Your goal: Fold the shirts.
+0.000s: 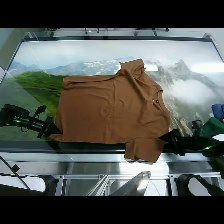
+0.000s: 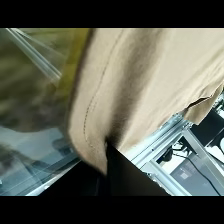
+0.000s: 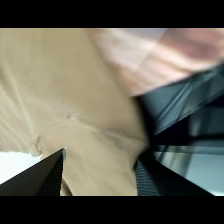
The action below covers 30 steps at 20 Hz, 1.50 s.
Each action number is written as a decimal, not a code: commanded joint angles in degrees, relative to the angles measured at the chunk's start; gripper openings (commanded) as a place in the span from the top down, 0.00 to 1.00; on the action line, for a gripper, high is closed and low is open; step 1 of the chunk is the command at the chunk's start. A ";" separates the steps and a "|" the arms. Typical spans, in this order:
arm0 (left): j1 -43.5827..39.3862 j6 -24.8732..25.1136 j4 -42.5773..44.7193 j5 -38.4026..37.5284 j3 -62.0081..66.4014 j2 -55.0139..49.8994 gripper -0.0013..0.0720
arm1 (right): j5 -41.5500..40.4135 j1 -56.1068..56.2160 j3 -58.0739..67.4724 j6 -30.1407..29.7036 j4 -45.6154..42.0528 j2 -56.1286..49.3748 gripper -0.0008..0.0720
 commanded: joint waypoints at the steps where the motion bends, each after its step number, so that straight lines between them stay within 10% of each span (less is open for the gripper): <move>1: -0.02 -0.02 -0.02 0.44 0.07 0.04 0.95 | -5.75 10.60 -0.20 -3.26 8.94 -1.40 0.29; 12: 0.00 0.04 -1.25 1.46 0.07 0.94 0.95 | 1.70 12.00 -0.15 -8.57 18.01 12.46 0.96; 21: 2.19 9.03 -44.15 18.34 22.82 25.68 0.95 | 3.23 4.59 21.49 -25.31 48.63 33.55 0.96; 30: 7.48 4.98 -45.72 15.63 51.49 44.54 0.95 | 3.52 -20.11 59.49 -27.69 50.14 35.32 0.96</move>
